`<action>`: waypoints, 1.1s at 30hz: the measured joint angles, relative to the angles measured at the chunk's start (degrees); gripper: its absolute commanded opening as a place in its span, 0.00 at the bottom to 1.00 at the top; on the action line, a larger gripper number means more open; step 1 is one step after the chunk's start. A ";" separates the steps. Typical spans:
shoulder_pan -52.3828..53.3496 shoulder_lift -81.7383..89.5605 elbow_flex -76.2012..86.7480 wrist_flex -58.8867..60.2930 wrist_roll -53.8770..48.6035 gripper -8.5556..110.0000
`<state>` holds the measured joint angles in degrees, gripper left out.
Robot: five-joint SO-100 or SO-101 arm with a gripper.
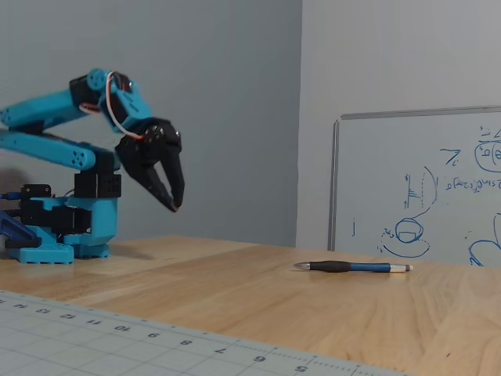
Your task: Touch the pen.
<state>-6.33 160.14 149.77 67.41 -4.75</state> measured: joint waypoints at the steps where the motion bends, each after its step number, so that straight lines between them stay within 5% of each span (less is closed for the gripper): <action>1: -0.62 -3.87 -2.99 0.00 0.00 0.08; 33: -10.55 -77.17 -63.11 0.00 0.00 0.08</action>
<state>-16.88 82.97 86.66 67.41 -4.75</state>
